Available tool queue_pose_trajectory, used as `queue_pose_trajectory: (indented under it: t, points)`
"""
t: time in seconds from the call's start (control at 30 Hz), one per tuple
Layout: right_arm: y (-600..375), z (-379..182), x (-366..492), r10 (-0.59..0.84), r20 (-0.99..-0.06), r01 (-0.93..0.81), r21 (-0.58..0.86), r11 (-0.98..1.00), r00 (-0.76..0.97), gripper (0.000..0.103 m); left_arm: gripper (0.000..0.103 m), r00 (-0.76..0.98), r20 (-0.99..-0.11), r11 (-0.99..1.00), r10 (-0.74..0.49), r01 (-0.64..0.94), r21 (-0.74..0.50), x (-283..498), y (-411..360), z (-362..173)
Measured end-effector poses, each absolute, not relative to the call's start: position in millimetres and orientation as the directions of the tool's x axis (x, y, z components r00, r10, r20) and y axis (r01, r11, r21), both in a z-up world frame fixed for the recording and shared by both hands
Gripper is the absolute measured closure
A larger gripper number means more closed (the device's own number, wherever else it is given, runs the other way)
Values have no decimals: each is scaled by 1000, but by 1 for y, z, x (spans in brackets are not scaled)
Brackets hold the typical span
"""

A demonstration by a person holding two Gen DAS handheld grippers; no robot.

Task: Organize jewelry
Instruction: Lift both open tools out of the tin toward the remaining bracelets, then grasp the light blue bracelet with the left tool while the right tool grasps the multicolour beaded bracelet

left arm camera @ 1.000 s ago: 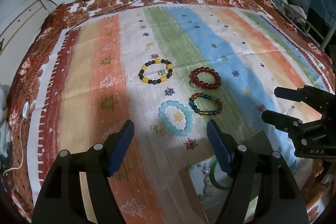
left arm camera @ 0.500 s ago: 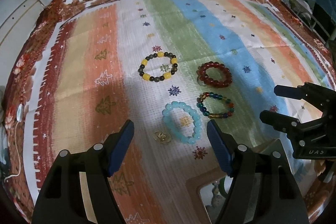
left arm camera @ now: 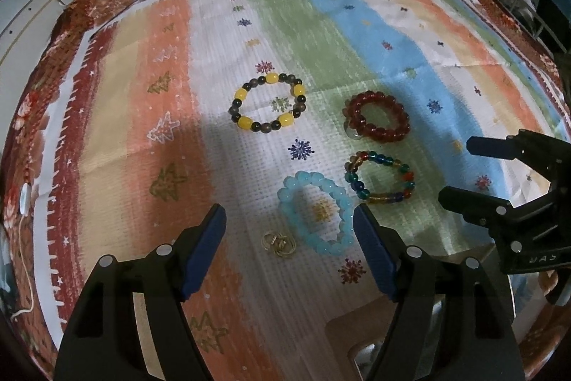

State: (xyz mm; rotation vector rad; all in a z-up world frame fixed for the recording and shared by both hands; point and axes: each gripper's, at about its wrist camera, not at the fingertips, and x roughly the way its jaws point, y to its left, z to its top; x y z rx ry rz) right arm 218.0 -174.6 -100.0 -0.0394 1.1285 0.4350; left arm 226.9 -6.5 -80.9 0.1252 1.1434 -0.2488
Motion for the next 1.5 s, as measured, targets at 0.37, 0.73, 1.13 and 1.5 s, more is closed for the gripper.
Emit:
queue_pose_trajectory:
  t: [0.37, 0.73, 1.13, 1.5]
  points:
    - [-172, -120, 237, 296, -908, -338, 190, 922, 296, 17, 29, 333, -934, 968, -129, 245, -46, 247, -2, -102]
    - [-168, -136, 254, 315, -920, -308, 237, 921, 234, 12, 26, 291, -948, 966, -131, 251, -56, 259, -1, -118]
    - [-158, -154, 266, 263, -938, -307, 188, 933, 225, 7, 20, 246, -961, 964, -125, 259, -59, 271, 0, -137]
    - [-156, -160, 272, 263, -940, -313, 187, 931, 219, 4, 6, 225, -969, 943, -99, 333, -19, 273, -17, -150]
